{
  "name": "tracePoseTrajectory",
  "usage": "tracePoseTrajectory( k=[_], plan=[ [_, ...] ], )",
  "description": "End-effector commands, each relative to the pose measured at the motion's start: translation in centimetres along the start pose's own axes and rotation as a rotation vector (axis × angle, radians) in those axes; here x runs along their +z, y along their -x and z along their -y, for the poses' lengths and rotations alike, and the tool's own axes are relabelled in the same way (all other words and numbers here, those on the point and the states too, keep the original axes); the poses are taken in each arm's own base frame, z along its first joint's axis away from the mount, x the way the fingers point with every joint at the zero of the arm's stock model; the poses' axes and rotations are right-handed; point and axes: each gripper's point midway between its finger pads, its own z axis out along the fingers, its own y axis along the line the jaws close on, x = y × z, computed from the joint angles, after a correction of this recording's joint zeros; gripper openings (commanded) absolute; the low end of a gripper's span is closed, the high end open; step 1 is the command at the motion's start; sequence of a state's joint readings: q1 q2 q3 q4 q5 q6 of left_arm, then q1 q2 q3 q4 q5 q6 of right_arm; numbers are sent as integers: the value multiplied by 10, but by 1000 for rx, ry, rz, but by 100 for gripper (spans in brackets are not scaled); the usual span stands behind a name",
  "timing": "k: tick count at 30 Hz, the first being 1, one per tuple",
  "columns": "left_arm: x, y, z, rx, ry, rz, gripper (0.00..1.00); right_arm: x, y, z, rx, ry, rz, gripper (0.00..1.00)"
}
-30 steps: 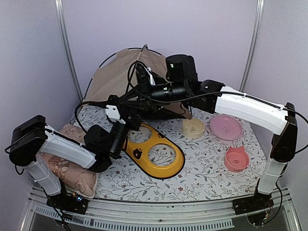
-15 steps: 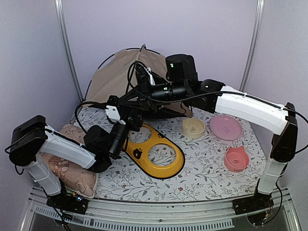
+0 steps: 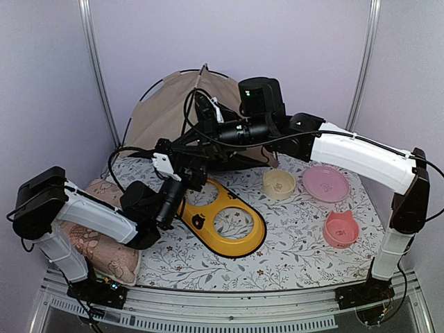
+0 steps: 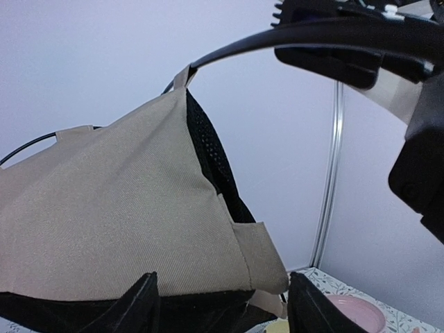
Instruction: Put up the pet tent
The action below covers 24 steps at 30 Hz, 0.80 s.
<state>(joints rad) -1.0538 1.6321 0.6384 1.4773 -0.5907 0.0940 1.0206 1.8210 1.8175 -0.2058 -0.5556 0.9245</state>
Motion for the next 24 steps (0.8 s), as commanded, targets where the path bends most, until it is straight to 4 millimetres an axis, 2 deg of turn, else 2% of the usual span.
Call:
tracePoseTrajectory(
  k=[1,7,11,24],
  plan=[
    [-13,-47,68,238,-279,-124,63,11,25,-23,-116,71,120,0],
    [-4,-49,61,266,-206,-135,64,14,23,-21,-110,71,112,0],
    [-11,-48,65,257,-253,-126,66,13,24,-22,-114,73,115,0],
    [-31,-45,49,198,-274,-125,67,2,30,-29,-123,76,131,0]
  ],
)
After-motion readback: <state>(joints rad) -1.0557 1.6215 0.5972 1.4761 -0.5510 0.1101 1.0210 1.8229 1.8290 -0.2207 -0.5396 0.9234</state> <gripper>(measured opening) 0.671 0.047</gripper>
